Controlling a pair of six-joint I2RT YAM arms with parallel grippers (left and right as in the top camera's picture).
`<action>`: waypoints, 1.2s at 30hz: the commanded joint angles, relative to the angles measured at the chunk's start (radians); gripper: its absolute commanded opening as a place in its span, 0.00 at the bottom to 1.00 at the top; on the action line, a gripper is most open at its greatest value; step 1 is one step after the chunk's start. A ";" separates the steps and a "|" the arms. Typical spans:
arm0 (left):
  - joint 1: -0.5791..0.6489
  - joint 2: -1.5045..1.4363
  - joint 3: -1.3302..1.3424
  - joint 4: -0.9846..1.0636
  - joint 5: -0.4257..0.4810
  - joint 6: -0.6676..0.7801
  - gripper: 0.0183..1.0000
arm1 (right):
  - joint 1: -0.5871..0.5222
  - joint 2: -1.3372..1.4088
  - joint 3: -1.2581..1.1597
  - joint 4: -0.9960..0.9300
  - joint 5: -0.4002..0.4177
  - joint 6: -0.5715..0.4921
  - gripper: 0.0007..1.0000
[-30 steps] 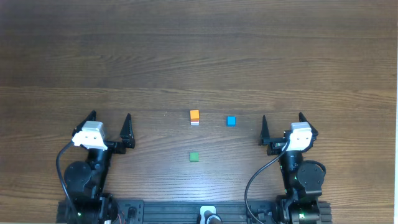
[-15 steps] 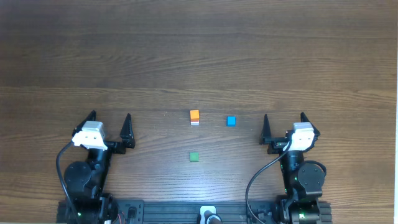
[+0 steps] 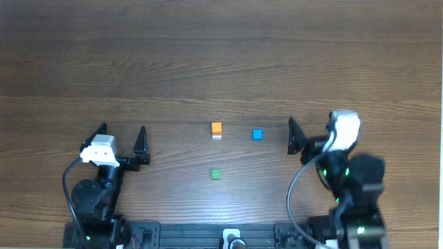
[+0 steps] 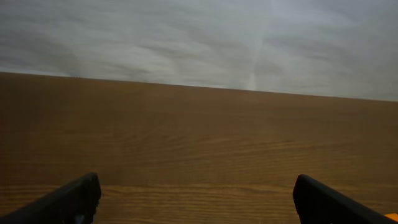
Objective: Stack Cubes
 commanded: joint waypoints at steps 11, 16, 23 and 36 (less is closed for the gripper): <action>0.005 -0.007 -0.010 0.005 -0.005 0.018 1.00 | 0.358 0.520 0.304 -0.312 -0.134 0.197 0.99; 0.005 -0.007 -0.010 0.005 -0.005 0.018 1.00 | 0.561 0.638 0.303 -0.333 -0.021 0.369 0.99; 0.005 -0.007 -0.010 0.005 -0.005 0.018 1.00 | 0.815 0.785 0.308 -0.341 0.183 0.608 0.99; 0.005 -0.007 -0.010 0.005 -0.005 0.018 1.00 | 0.946 1.136 0.487 -0.406 0.278 0.822 0.98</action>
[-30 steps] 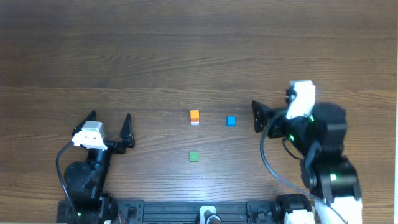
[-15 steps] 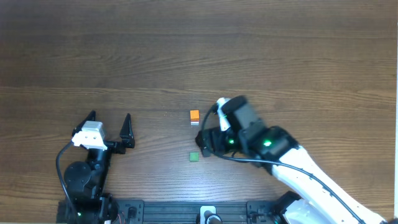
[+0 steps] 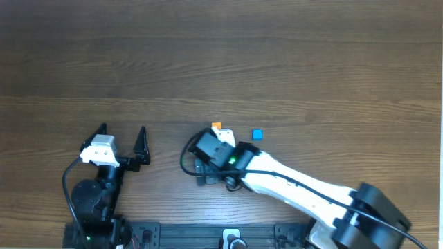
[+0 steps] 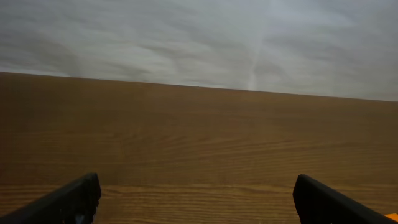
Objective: Stack Cubes
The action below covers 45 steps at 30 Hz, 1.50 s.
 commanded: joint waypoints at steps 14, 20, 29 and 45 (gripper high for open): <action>0.005 -0.007 -0.010 0.005 -0.005 0.018 1.00 | 0.035 0.157 0.102 -0.053 0.086 0.218 0.97; 0.005 -0.007 -0.010 0.005 -0.005 0.018 1.00 | 0.052 0.157 0.102 -0.054 0.093 0.192 0.97; 0.005 -0.007 -0.010 0.005 -0.005 0.018 1.00 | 0.084 0.157 0.102 -0.054 0.093 0.183 0.97; 0.005 -0.007 -0.010 0.005 -0.005 0.018 1.00 | 0.090 0.206 0.089 -0.035 0.094 0.184 0.97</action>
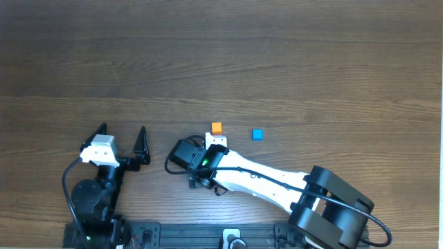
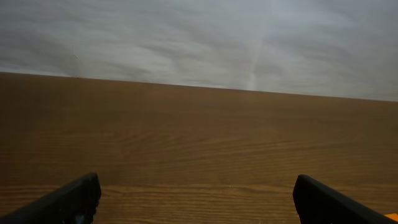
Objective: Stack Cubes
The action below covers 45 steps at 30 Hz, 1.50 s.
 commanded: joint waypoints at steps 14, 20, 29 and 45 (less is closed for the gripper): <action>0.005 -0.007 -0.010 0.005 -0.005 0.018 1.00 | -0.011 0.026 -0.027 0.033 0.038 0.004 0.96; 0.005 -0.007 -0.010 0.005 -0.005 0.018 1.00 | -0.014 0.027 -0.032 0.048 0.038 0.004 0.90; 0.005 -0.007 -0.010 0.005 -0.005 0.018 1.00 | -0.015 0.027 -0.059 0.080 0.031 0.008 0.84; 0.005 -0.007 -0.010 0.005 -0.005 0.018 1.00 | -0.014 0.027 -0.060 0.086 0.030 0.007 0.49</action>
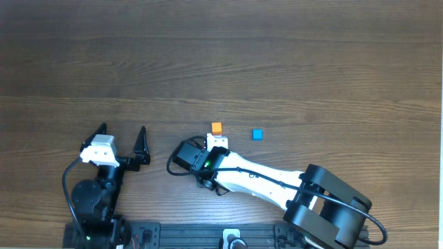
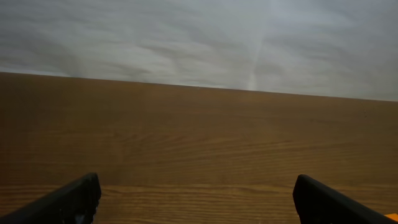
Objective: Stack Cubes
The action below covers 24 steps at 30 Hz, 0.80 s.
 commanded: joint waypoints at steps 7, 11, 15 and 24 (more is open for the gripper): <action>0.005 -0.007 -0.010 0.005 -0.005 0.018 1.00 | -0.006 0.014 -0.006 0.000 0.010 0.005 0.32; 0.005 -0.007 -0.010 0.005 -0.005 0.018 1.00 | -0.006 0.014 -0.006 0.000 0.010 0.005 0.27; 0.005 -0.007 -0.010 0.005 -0.005 0.018 1.00 | -0.006 0.013 -0.005 0.000 0.011 0.006 0.20; 0.005 -0.007 -0.010 0.005 -0.005 0.018 1.00 | -0.008 -0.066 0.138 -0.197 0.085 0.004 0.11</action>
